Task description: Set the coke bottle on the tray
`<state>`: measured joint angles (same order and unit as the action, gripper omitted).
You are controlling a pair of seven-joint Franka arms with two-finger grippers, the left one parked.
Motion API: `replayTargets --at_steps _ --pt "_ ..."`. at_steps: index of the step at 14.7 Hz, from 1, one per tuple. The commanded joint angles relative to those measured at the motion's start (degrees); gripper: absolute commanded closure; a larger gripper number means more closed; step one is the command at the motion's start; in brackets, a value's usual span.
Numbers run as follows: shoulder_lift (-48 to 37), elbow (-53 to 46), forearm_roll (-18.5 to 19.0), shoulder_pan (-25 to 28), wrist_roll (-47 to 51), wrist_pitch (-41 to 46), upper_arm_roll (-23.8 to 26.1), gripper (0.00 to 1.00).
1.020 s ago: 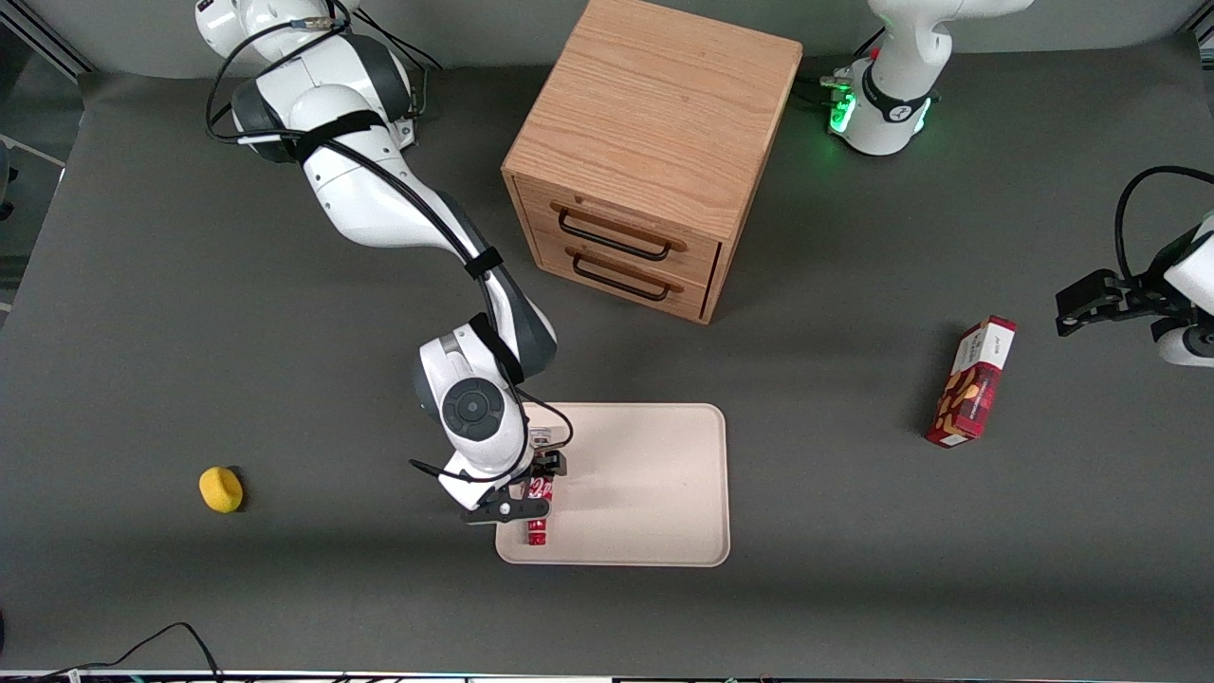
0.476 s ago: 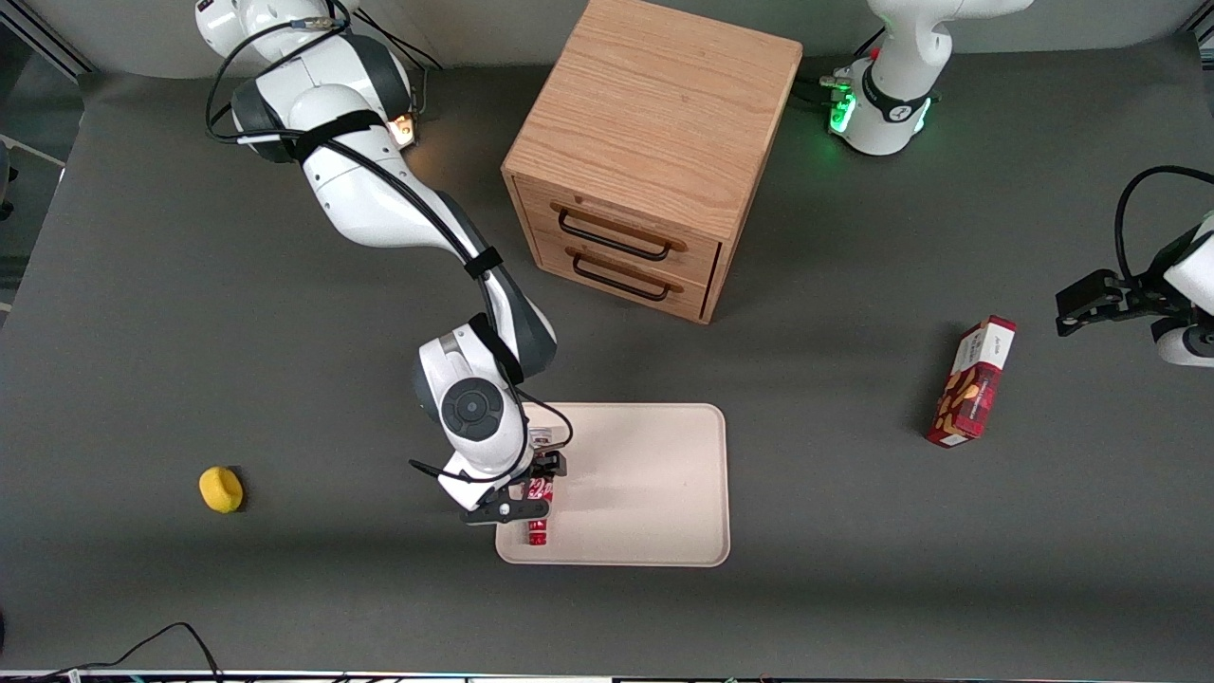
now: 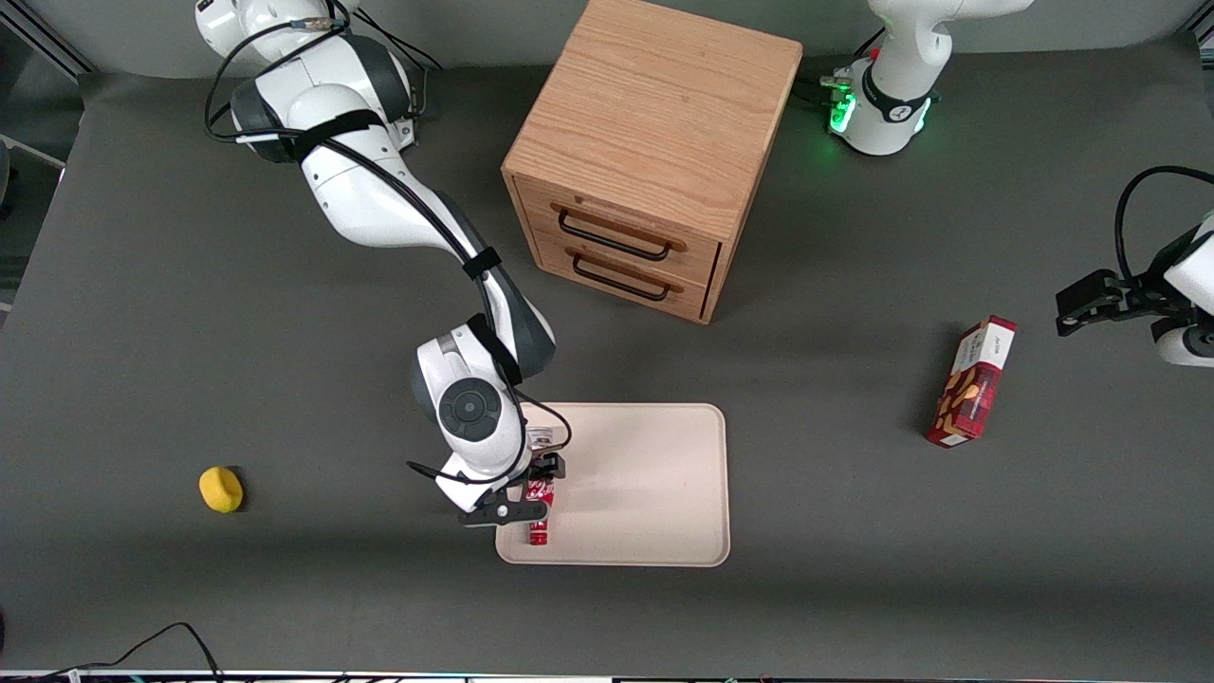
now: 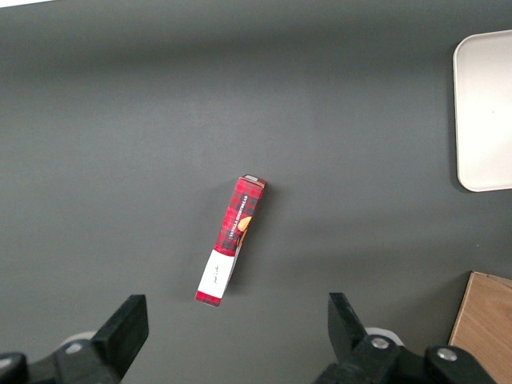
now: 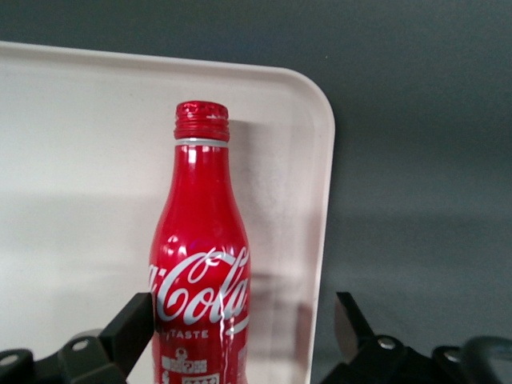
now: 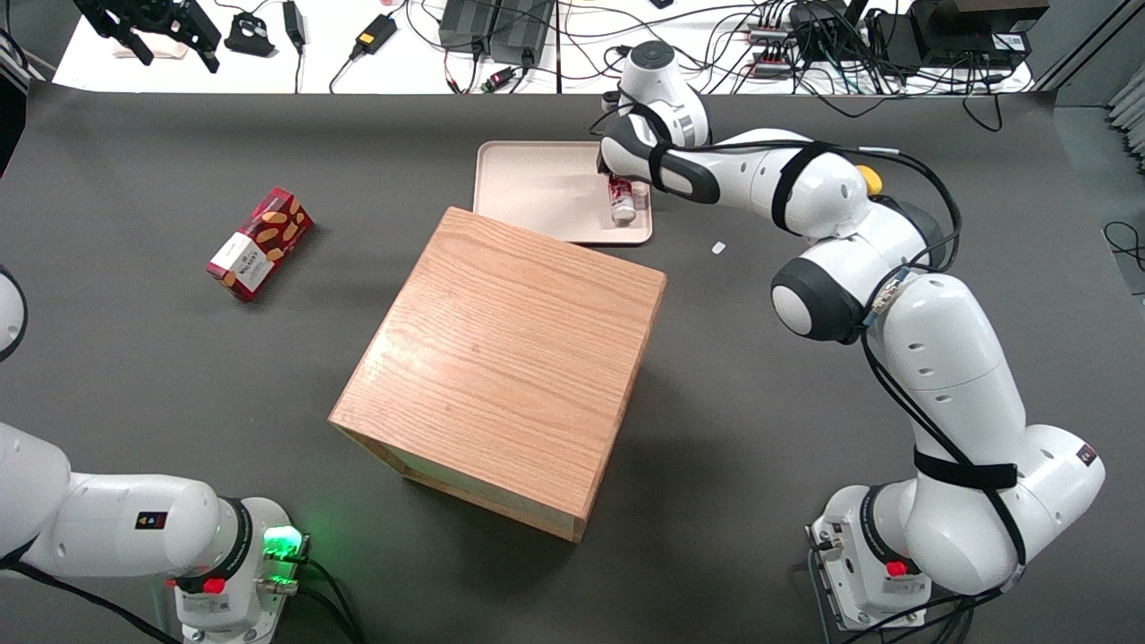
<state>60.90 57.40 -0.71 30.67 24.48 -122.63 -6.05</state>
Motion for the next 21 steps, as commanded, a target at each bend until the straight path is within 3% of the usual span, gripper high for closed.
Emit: replayTargets --at_steps 1,7,10,14,17,21 --pt "-1.92 -0.89 -0.26 -0.08 0.3 4.66 -0.19 0.0" --pt "-11.4 -0.19 -3.94 -1.84 0.48 17.4 0.43 0.0" --pt "-21.49 6.65 -4.39 -3.77 -0.04 24.34 0.52 0.0" --pt "-38.89 23.68 -4.65 -6.23 -0.75 26.21 0.6 0.0" --pt "-51.54 36.43 -4.3 -10.61 -9.86 26.04 0.6 0.0" --pt "-68.6 54.01 -2.38 -14.49 -12.61 22.26 0.6 0.0"
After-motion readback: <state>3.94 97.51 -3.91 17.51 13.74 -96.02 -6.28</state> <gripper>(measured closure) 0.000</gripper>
